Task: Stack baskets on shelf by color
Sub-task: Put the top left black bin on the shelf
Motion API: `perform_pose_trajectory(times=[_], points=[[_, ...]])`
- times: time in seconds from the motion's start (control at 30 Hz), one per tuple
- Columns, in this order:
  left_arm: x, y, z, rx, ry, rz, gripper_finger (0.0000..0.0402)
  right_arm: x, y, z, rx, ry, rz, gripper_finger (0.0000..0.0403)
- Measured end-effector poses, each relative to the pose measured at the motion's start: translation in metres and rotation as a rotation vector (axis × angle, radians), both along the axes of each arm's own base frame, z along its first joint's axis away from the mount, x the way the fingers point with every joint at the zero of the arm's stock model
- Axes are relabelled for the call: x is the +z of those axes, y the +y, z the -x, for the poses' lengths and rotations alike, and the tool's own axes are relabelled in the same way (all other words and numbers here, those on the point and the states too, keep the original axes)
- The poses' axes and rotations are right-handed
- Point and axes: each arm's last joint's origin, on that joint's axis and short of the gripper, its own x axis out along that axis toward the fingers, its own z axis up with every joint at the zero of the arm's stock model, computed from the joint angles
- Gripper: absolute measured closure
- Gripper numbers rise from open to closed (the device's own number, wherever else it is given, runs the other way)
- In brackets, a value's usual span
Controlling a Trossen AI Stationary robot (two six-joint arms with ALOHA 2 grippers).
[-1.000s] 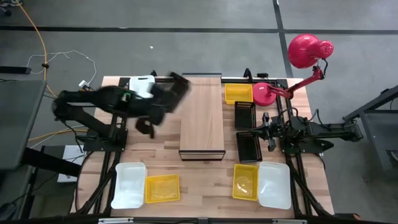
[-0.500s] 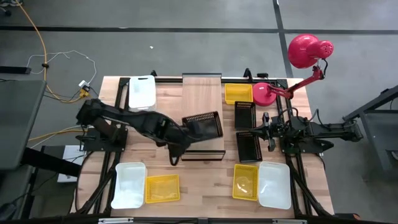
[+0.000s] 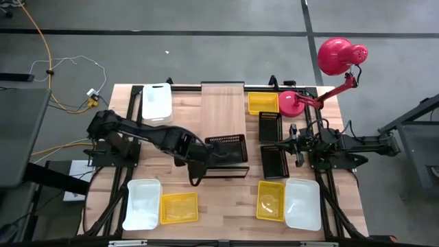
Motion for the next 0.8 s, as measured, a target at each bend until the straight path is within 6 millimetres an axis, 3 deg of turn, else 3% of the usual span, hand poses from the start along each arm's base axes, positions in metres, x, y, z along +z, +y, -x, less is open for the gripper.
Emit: perform_pose_trajectory(times=[0.4,0.8], points=[[-0.0064,0.0051,0.0001,-0.067,0.041,0.007,0.0399,0.0001,0.0000,0.0000,0.000,0.000,0.000,0.0403],[-0.0066,0.0041,0.0001,-0.072,0.043,0.046,0.0365,0.0000,0.0000,0.0000,0.000,0.000,0.000,0.0403]])
